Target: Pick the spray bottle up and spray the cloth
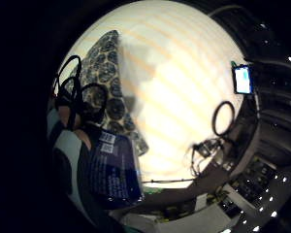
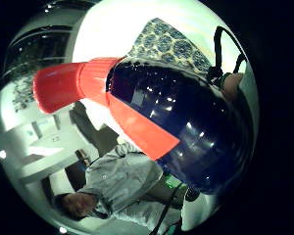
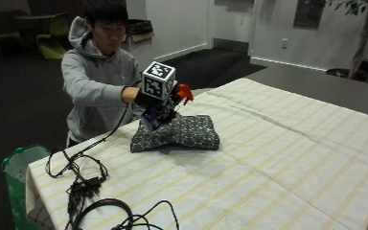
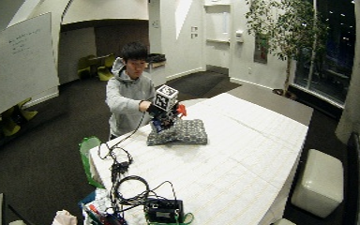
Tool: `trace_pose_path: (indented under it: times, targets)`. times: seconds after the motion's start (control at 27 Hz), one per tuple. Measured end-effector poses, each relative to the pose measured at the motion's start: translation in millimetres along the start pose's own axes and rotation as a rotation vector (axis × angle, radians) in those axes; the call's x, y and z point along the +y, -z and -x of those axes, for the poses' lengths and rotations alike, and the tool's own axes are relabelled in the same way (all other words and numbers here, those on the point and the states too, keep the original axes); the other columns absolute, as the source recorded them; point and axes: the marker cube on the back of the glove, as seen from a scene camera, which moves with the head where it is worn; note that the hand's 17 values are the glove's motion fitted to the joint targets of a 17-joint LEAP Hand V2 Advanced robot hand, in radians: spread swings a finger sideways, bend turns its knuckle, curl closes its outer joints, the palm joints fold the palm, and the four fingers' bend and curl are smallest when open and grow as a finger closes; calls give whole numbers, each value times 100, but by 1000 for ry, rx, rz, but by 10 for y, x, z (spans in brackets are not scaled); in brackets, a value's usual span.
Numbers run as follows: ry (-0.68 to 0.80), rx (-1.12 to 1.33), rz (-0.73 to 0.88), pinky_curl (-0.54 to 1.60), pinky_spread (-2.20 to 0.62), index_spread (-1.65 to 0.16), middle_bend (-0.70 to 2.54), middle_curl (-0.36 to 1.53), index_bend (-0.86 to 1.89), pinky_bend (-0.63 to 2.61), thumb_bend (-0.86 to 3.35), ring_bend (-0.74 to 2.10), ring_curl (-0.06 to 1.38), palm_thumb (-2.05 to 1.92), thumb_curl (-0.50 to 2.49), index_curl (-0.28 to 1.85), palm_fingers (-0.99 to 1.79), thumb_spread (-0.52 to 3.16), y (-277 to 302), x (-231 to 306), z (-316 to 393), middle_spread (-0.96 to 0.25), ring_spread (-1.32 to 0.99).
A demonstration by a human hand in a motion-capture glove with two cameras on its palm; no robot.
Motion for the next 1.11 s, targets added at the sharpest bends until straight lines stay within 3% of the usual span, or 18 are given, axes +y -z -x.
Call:
trace_pose_path:
  times: [0.3, 0.56, 0.78, 1.11]
  targets:
    - [113, -498, -328, 37, -9, -24, 31, 41, 16, 37, -3, 51, 38, 109, 58, 37, 122, 50, 229, -213, 625, -9, -15]
    - [40, -1007, -623, 36, -6, -26, 31, 41, 16, 31, -2, 48, 37, 112, 57, 38, 114, 57, 221, -776, 1212, -11, -16]
    - [-5, -1134, -688, 35, -4, -28, 29, 41, 14, 25, -1, 42, 36, 114, 56, 37, 103, 64, -98, -1492, 1513, -12, -16]
    - [-75, -1104, -634, 34, -2, -30, 25, 40, 12, 22, -1, 37, 35, 117, 54, 34, 96, 75, -817, -2204, 1631, -14, -18]
